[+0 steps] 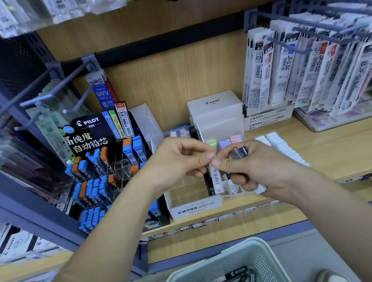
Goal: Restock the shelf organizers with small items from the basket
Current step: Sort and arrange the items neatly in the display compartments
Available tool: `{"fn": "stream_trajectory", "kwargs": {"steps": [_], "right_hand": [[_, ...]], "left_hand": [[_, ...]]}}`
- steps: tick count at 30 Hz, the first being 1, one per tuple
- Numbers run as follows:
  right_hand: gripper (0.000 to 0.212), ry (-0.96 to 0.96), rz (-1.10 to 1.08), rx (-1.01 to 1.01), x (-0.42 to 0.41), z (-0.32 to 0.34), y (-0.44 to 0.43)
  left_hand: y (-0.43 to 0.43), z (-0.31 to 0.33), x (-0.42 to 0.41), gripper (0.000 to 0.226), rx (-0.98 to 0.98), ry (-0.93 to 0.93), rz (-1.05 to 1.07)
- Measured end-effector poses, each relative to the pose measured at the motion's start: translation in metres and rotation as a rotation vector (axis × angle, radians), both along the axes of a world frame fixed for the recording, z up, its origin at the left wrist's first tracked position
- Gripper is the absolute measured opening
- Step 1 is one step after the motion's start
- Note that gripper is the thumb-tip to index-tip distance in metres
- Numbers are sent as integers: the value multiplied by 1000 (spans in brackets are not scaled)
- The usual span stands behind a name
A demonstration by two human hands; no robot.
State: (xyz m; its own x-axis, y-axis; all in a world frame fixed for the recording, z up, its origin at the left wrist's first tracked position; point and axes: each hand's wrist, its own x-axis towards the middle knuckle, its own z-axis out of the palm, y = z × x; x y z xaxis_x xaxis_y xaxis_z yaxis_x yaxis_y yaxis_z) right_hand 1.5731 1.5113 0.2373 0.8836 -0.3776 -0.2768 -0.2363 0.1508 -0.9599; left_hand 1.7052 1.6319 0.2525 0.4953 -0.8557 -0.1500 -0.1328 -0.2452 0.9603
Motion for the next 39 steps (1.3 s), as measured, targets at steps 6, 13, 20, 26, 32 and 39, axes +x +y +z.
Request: {"fn": "stream_trajectory", "kwargs": {"steps": [6, 13, 20, 26, 32, 39], "right_hand": [[9, 28, -251, 213, 6, -3, -10], [37, -113, -412, 589, -1, -2, -26], [25, -92, -265, 558, -10, 9, -21], [28, 34, -284, 334, -9, 7, -16], [32, 26, -314, 427, -6, 4, -21], [42, -23, -323, 458, -7, 3, -21]], "left_hand": [[12, 10, 22, 8, -139, 40, 205], [27, 4, 53, 9, -211, -95, 523], [25, -9, 51, 10, -45, -324, 458], [19, -23, 48, 15, 102, -605, 378], [10, -34, 43, 10, 106, -655, 368], [-1, -44, 40, 7, 92, -718, 385]]}}
